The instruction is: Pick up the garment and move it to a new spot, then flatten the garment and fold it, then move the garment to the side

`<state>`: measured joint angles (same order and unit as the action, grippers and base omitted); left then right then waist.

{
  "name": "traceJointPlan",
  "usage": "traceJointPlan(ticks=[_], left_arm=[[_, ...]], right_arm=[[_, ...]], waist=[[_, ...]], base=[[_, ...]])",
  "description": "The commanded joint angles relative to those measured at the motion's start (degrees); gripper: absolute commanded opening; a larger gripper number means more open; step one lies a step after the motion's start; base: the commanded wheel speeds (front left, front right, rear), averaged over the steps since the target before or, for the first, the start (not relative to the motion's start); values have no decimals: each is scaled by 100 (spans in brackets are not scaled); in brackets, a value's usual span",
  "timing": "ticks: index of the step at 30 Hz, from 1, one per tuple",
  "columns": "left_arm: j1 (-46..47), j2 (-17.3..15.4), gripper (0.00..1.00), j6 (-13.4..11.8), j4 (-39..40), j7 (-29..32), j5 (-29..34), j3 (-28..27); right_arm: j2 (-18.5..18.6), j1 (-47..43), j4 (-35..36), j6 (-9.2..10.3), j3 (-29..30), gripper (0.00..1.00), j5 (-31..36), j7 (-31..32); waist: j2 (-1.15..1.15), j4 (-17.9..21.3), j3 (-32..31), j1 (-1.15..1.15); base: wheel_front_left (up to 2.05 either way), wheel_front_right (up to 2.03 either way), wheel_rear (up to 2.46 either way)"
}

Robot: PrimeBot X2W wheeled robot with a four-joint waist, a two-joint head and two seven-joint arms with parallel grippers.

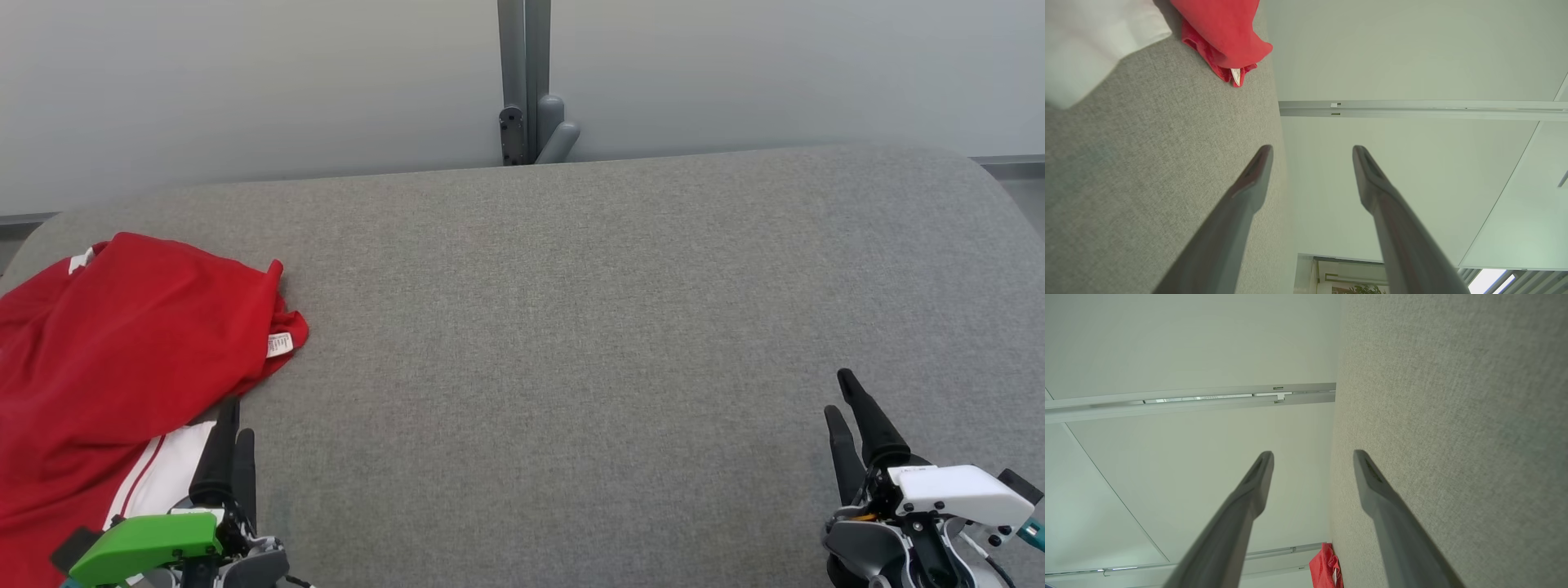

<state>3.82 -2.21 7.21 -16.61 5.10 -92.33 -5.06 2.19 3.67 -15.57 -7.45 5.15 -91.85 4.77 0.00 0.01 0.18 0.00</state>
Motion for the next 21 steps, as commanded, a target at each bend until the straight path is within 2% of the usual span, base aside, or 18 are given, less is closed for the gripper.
traceJointPlan(ticks=[1,9,21], left_arm=[[68,-24,100,5,122,-69,24,73],[77,-78,100,-18,108,-307,464,327],[57,-106,100,-161,258,-599,2006,552]], right_arm=[[22,11,150,-1,-26,100,75,-79],[29,-87,402,-2,-57,100,790,-294],[38,-190,947,-2,-105,100,2780,-581]], waist=[[0,0,0,0],[0,-5,1,0],[0,-15,8,0]], base=[[0,0,0],[0,0,0],[0,0,0]])
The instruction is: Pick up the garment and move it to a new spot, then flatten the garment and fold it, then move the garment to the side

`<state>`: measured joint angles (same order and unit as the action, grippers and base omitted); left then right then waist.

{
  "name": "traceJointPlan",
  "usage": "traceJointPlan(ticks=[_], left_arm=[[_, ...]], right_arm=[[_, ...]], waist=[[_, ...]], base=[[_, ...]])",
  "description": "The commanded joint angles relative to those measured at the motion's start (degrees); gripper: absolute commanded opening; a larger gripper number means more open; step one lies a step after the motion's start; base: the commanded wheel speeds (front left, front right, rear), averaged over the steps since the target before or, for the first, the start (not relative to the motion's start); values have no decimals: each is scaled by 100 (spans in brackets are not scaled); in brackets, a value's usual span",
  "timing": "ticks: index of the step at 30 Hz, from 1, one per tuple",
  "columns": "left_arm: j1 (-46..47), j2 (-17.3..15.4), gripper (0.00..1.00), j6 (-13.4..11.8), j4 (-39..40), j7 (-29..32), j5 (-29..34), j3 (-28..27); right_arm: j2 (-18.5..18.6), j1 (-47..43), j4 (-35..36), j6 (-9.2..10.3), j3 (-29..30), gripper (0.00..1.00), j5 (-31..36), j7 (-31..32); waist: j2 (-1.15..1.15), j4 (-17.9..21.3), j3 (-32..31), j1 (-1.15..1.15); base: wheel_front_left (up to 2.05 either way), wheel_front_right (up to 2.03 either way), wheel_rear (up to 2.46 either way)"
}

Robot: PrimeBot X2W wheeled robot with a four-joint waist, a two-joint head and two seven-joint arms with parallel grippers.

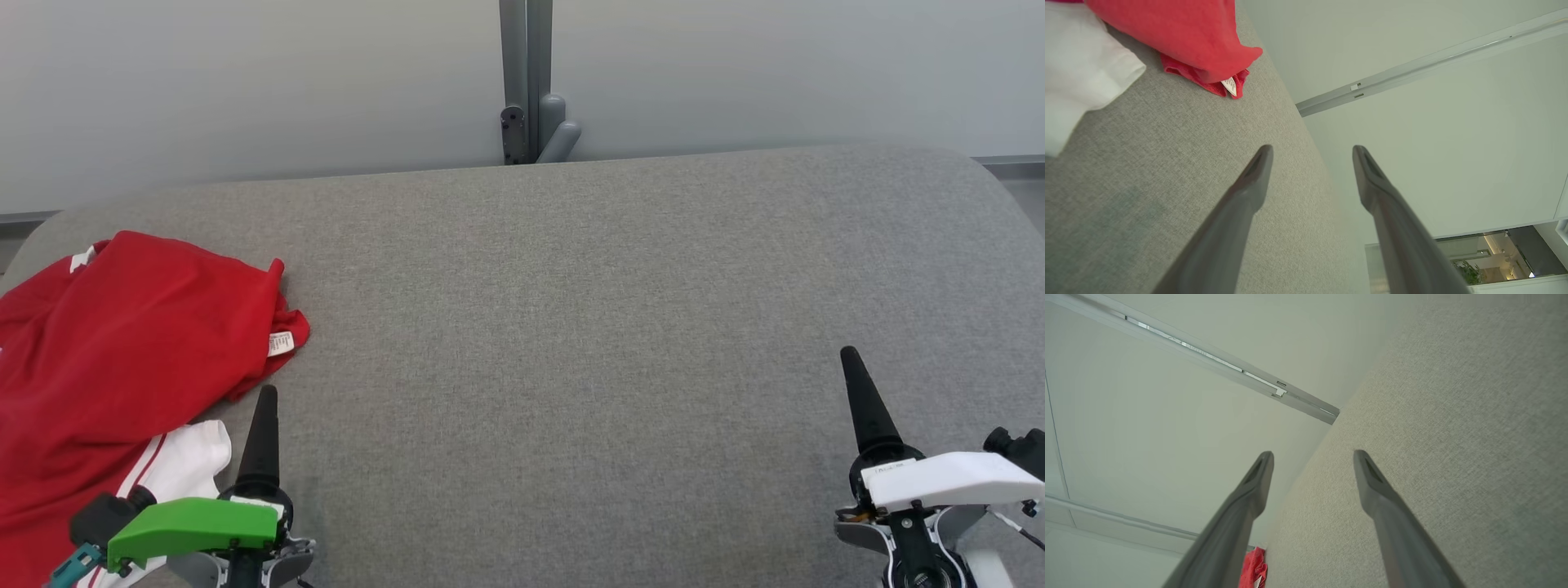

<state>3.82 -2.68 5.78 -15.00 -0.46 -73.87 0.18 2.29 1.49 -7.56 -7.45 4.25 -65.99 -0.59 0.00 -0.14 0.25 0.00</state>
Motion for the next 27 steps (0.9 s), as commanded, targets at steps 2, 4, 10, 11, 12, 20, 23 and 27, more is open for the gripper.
traceJointPlan(ticks=[2,4,10,11,12,20,23,27], left_arm=[[50,-63,100,-22,90,-89,405,72],[50,-68,100,-28,78,-132,643,107],[73,-126,100,-56,-26,-258,1374,232],[76,-130,100,-64,-40,-281,1476,238],[76,-130,100,-66,-48,-299,1574,238],[7,-130,100,-57,-83,-451,2345,201],[-19,-137,100,-39,-104,-505,2635,197],[-23,-143,100,-22,-115,-578,3022,195]], right_arm=[[33,10,216,-2,-40,100,536,-90],[39,-16,268,-2,-48,100,848,-134],[72,-86,279,-3,-60,100,1518,-260],[75,-100,269,-3,-62,100,1606,-283],[93,-113,253,-3,-68,100,1706,-298],[152,-175,216,-3,-117,100,2371,-451],[185,-172,207,-3,-152,100,2620,-505],[227,-170,202,-3,-199,100,2954,-578]], waist=[[0,-1,0,0],[0,-3,-1,0],[0,-9,-11,0],[0,-10,-12,0],[0,-10,-14,0],[0,-6,-22,0],[0,-2,-23,0],[0,0,-25,0]], base=[[0,0,0],[0,0,0],[0,0,0],[0,0,0],[0,0,0],[0,0,0],[0,0,0],[0,0,0]])
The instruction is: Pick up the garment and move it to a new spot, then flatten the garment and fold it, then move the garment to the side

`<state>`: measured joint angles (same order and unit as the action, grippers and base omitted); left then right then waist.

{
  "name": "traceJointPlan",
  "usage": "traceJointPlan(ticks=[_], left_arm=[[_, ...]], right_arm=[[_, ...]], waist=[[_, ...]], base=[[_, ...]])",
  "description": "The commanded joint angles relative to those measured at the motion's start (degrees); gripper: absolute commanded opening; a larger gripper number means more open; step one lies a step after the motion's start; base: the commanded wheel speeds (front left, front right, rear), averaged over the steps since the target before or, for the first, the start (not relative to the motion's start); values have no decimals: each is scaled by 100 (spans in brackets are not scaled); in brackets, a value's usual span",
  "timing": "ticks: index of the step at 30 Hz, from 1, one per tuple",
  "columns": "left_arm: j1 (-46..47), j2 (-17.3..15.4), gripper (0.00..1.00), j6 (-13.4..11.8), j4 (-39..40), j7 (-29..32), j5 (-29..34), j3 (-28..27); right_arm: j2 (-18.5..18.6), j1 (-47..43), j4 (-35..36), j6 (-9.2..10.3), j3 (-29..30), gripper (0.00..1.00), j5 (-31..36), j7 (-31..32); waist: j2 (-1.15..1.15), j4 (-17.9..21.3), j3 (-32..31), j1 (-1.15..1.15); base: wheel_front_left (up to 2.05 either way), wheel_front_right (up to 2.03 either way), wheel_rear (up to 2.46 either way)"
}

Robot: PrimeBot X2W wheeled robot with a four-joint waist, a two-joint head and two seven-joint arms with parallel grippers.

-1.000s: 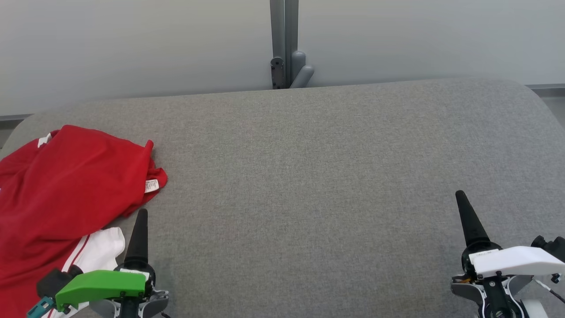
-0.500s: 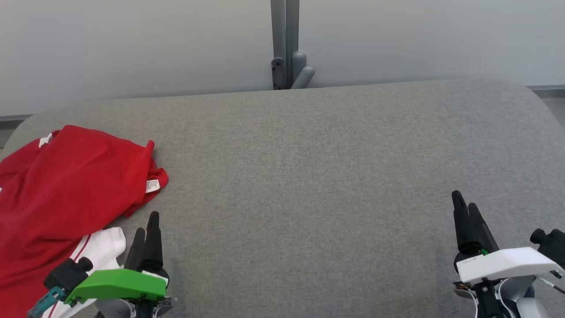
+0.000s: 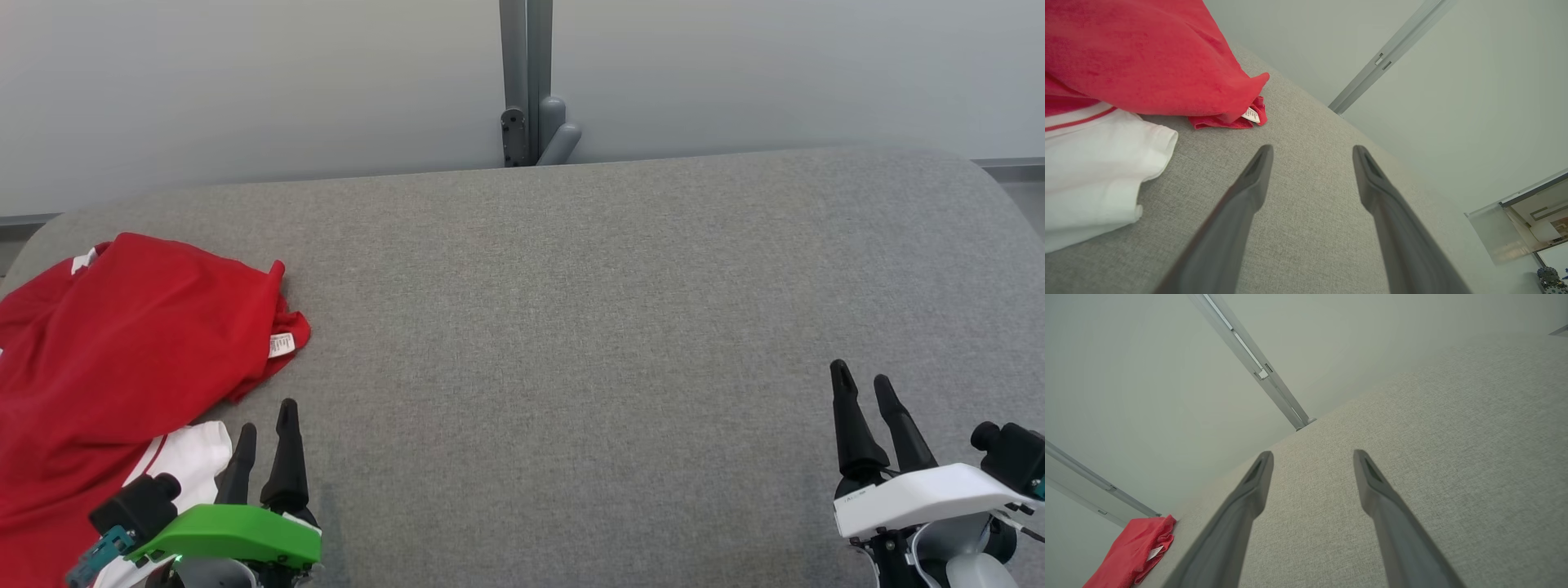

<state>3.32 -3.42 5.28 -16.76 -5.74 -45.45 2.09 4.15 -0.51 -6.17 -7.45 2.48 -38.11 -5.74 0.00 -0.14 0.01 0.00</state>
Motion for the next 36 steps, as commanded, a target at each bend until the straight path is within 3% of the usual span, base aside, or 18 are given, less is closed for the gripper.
traceJointPlan(ticks=[1,36], left_arm=[[25,-68,100,32,64,-67,273,0],[-118,-20,100,170,-64,-565,2480,-10]], right_arm=[[53,28,63,-3,-28,100,244,-80],[86,-142,-18,-4,53,100,2334,-572]], waist=[[0,-2,-2,0],[0,-37,-2,0]], base=[[0,0,0],[0,0,0]])
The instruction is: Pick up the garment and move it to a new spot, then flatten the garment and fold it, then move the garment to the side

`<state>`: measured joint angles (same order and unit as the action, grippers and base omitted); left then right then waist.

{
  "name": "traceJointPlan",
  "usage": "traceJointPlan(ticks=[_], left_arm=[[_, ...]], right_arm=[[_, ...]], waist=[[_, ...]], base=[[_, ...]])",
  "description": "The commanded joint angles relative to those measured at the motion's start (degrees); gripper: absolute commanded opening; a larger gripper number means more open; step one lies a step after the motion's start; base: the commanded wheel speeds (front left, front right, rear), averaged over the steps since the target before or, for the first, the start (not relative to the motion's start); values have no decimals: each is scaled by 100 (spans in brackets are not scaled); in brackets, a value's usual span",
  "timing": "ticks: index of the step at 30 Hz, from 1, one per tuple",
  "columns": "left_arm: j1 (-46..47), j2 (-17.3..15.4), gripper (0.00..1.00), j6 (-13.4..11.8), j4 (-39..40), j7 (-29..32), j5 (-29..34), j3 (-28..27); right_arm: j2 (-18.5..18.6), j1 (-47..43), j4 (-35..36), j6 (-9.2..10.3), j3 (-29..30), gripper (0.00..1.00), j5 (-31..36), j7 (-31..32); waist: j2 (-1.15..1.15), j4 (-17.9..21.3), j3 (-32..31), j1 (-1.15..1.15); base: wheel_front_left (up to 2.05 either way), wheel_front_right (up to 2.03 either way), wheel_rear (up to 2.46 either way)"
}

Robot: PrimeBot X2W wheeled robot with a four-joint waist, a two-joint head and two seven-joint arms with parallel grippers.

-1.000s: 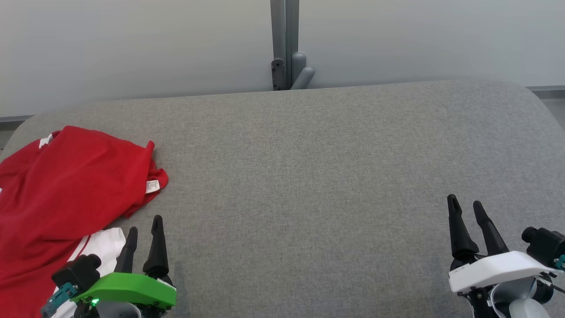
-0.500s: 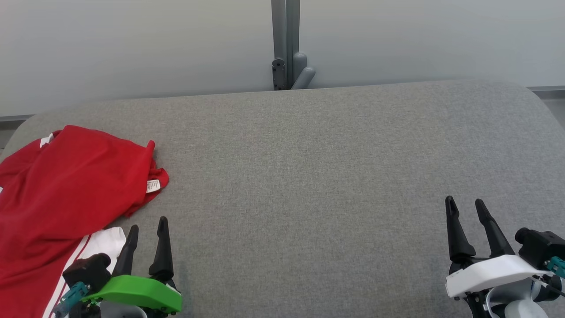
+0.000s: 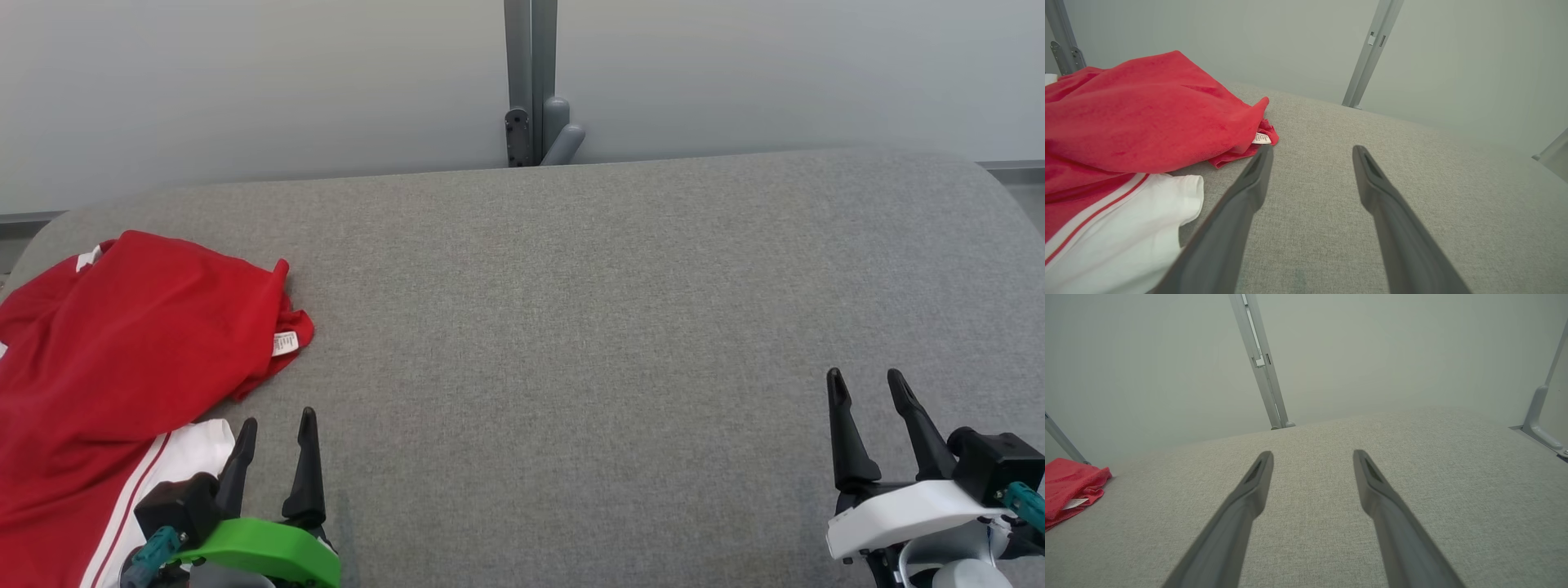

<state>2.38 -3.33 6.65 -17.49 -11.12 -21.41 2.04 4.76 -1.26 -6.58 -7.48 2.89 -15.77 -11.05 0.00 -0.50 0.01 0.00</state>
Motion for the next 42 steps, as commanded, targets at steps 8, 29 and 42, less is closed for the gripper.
traceJointPlan(ticks=[8,29,42], left_arm=[[-50,-12,100,43,-21,-129,416,-67],[-119,23,100,70,-63,-362,1280,-111],[-103,33,100,78,-160,-404,1307,-191]], right_arm=[[2,-100,23,-2,24,100,450,-139],[-37,-229,109,-2,114,100,1183,-370],[-61,-258,-4,-2,260,100,1049,-419]], waist=[[0,-16,3,0],[0,-58,-11,0],[0,-63,-17,0]], base=[[0,0,0],[0,0,0],[0,0,0]])
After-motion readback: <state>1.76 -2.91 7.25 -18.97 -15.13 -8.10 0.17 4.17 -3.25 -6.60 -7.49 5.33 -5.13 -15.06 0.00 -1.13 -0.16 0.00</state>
